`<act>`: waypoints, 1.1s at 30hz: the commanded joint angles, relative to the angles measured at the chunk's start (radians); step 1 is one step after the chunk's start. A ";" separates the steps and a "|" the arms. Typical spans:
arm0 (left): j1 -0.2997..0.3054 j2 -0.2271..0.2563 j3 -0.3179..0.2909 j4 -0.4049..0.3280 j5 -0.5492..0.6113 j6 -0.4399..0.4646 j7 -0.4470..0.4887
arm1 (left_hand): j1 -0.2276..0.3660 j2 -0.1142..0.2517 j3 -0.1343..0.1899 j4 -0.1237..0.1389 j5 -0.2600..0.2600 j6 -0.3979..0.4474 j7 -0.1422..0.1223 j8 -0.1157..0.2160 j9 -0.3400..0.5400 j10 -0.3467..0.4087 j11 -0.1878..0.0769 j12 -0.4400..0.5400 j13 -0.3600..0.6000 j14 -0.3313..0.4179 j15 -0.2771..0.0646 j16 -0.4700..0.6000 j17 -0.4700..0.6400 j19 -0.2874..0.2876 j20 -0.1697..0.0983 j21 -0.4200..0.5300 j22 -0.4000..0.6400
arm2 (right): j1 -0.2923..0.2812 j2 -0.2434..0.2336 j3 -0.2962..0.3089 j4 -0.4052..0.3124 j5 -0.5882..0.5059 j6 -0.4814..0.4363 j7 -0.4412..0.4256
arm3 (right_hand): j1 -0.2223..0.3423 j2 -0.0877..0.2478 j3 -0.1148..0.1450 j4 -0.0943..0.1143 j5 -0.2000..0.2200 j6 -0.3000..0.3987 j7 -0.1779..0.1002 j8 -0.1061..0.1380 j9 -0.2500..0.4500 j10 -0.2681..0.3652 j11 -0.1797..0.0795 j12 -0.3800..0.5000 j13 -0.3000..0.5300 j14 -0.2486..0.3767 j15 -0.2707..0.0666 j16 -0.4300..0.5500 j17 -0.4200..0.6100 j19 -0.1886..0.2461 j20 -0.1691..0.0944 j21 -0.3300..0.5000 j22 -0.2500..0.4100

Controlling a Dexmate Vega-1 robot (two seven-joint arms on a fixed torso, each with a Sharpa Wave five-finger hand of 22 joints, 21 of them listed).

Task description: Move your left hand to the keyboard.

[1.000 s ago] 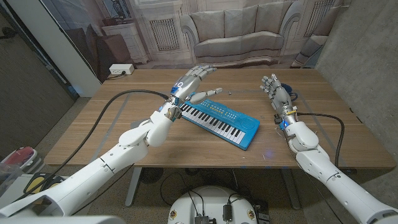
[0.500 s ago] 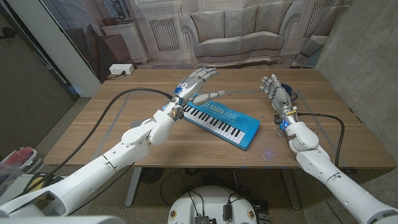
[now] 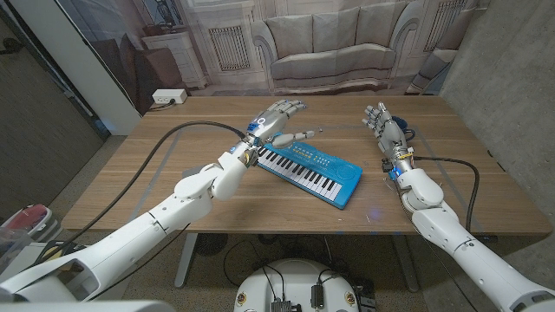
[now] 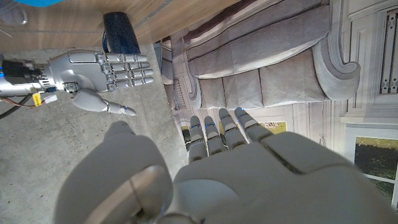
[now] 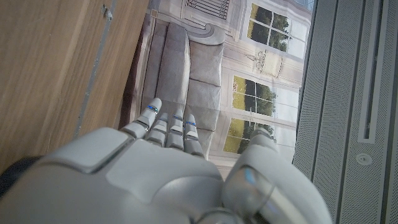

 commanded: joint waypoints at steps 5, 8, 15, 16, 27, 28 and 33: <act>-0.020 0.014 0.033 0.000 0.020 0.035 -0.066 | 0.011 -0.002 -0.006 -0.005 0.006 -0.002 0.004 -0.002 0.002 0.003 -0.010 -0.001 0.002 0.006 -0.033 -0.002 0.003 -0.004 -0.037 0.001 0.003 | 0.005 0.003 -0.003 0.002 -0.001 -0.005 -0.002 | 0.005 0.007 0.002 -0.003 -0.003 0.006 0.000 -0.002 0.002 0.007 0.002 -0.001 0.002 0.008 0.000 -0.003 0.001 0.008 -0.020 -0.006 0.003; -0.023 0.021 0.036 -0.007 0.018 0.039 -0.090 | 0.012 -0.003 -0.007 -0.006 0.006 -0.002 0.005 -0.003 0.002 0.004 -0.011 -0.001 0.002 0.007 -0.033 -0.001 0.003 -0.005 -0.037 0.001 0.003 | 0.008 0.004 -0.005 0.007 -0.002 -0.003 0.003 | 0.005 0.008 0.002 -0.003 -0.003 0.006 0.000 -0.002 0.002 0.006 0.001 -0.001 0.002 0.009 0.001 -0.003 0.001 0.008 -0.020 -0.007 0.003; -0.027 0.033 0.037 -0.014 0.012 0.049 -0.132 | 0.014 -0.007 -0.011 -0.008 0.007 -0.002 0.006 -0.005 0.002 0.003 -0.009 -0.003 0.002 0.006 -0.034 -0.003 0.003 -0.009 -0.039 -0.001 0.003 | 0.012 0.009 -0.007 0.020 0.004 0.001 0.011 | 0.005 0.008 0.002 -0.004 -0.003 0.006 0.001 -0.002 0.002 0.006 0.001 -0.001 0.003 0.009 0.000 -0.003 0.001 0.009 -0.020 -0.009 0.004; -0.029 0.034 0.040 -0.012 0.015 0.052 -0.140 | 0.014 -0.008 -0.011 -0.008 0.007 -0.002 0.007 -0.005 0.002 0.002 -0.009 -0.004 0.002 0.006 -0.034 -0.003 0.003 -0.008 -0.039 -0.001 0.003 | 0.014 0.012 -0.007 0.025 0.008 0.003 0.015 | 0.005 0.008 0.002 -0.004 -0.003 0.006 0.001 -0.002 0.002 0.006 0.001 -0.001 0.003 0.009 0.000 -0.003 0.001 0.009 -0.020 -0.009 0.004; -0.041 0.039 0.056 -0.014 0.020 0.059 -0.191 | 0.018 -0.015 -0.016 -0.011 0.007 -0.002 0.008 -0.007 0.002 0.003 -0.014 -0.005 0.002 0.006 -0.032 -0.004 0.003 -0.009 -0.039 -0.001 0.003 | 0.016 0.023 -0.009 0.046 0.018 0.016 0.026 | 0.007 0.011 0.002 -0.005 -0.003 0.006 0.001 -0.002 0.002 0.008 0.002 -0.001 0.003 0.009 0.001 -0.004 0.001 0.011 -0.021 -0.012 0.004; -0.041 0.039 0.056 -0.013 0.018 0.058 -0.193 | 0.018 -0.015 -0.017 -0.011 0.007 -0.002 0.008 -0.007 0.002 0.004 -0.015 -0.005 0.002 0.006 -0.033 -0.004 0.003 -0.011 -0.038 -0.002 0.003 | 0.014 0.024 -0.008 0.046 0.017 0.016 0.024 | 0.007 0.011 0.002 -0.005 -0.003 0.006 0.001 -0.003 0.002 0.008 0.002 -0.001 0.003 0.009 0.001 -0.004 0.001 0.011 -0.020 -0.012 0.004; -0.042 0.041 0.059 -0.009 0.011 0.057 -0.207 | 0.019 -0.019 -0.020 -0.012 0.007 0.000 0.008 -0.008 0.002 0.003 -0.015 -0.006 0.002 0.007 -0.032 -0.004 0.003 -0.011 -0.037 -0.002 0.003 | 0.010 0.024 -0.008 0.042 0.015 0.018 0.019 | 0.010 0.014 0.004 -0.007 -0.003 0.006 0.000 -0.003 0.002 0.007 0.001 -0.002 0.003 0.010 0.002 -0.003 0.001 0.013 -0.020 -0.014 0.004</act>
